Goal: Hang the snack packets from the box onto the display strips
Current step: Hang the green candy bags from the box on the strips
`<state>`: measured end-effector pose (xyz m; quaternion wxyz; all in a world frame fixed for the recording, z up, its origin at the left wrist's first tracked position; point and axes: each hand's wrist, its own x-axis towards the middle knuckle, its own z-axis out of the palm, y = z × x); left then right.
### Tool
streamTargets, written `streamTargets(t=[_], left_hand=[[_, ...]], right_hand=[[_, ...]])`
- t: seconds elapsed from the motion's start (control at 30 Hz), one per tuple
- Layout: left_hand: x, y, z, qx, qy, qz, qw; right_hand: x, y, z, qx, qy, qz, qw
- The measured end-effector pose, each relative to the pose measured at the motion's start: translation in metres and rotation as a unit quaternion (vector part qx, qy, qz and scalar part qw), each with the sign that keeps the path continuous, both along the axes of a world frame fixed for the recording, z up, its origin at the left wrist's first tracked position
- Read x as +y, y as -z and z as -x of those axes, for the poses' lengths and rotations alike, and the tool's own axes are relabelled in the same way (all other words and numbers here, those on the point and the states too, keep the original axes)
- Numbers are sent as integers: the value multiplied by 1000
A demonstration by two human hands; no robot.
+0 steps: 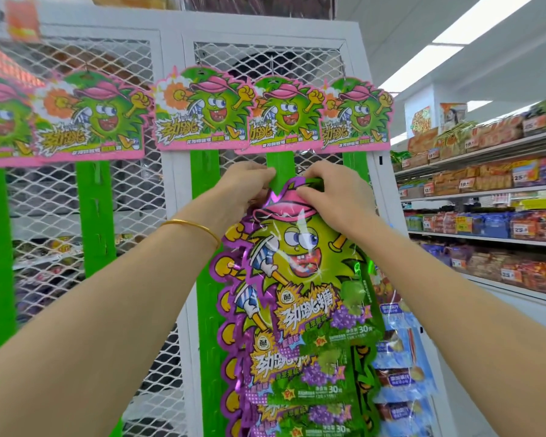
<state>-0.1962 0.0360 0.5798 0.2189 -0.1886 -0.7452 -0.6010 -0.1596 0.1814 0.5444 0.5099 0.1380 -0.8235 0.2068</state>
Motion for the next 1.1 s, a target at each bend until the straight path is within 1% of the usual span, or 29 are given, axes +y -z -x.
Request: streamTargets(t=[0.1, 0.2, 0.23, 0.37, 0.43, 0.57, 0.7, 0.9, 1.0, 1.07, 1.1], left_hand=[[-1, -2, 2, 7, -47, 45, 998], [-1, -6, -2, -9, -23, 63, 998], [-1, -7, -3, -18, -23, 56, 998], [-2, -6, -4, -80, -5, -29, 996], [-1, -5, -5, -100, 4, -48, 994], [0, -4, -4, -111, 18, -72, 991], [-1, -2, -1, -88, -12, -86, 992], [-1, 2, -1, -74, -26, -72, 994], [-3, 6, -6, -72, -12, -66, 995], [-5, 11, -13, -50, 0, -48, 998], [-5, 13, -16, -22, -6, -17, 1000]], right_hand=[[-8, -8, -3, 38, 33, -38, 998], [-14, -17, -2, 58, 57, -76, 994], [-15, -20, -1, 57, 62, -82, 993], [-18, -28, 1, 35, 84, -92, 992], [-18, -31, 1, 17, 87, -92, 992], [-18, -35, 0, -15, 83, -92, 992], [-17, -32, -1, -36, 69, -81, 994], [-13, -25, -2, -67, 52, -62, 994], [-13, -19, -1, -84, 48, -68, 993], [-12, -11, 1, -95, 43, -65, 992], [-12, -7, 1, -96, 41, -59, 993]])
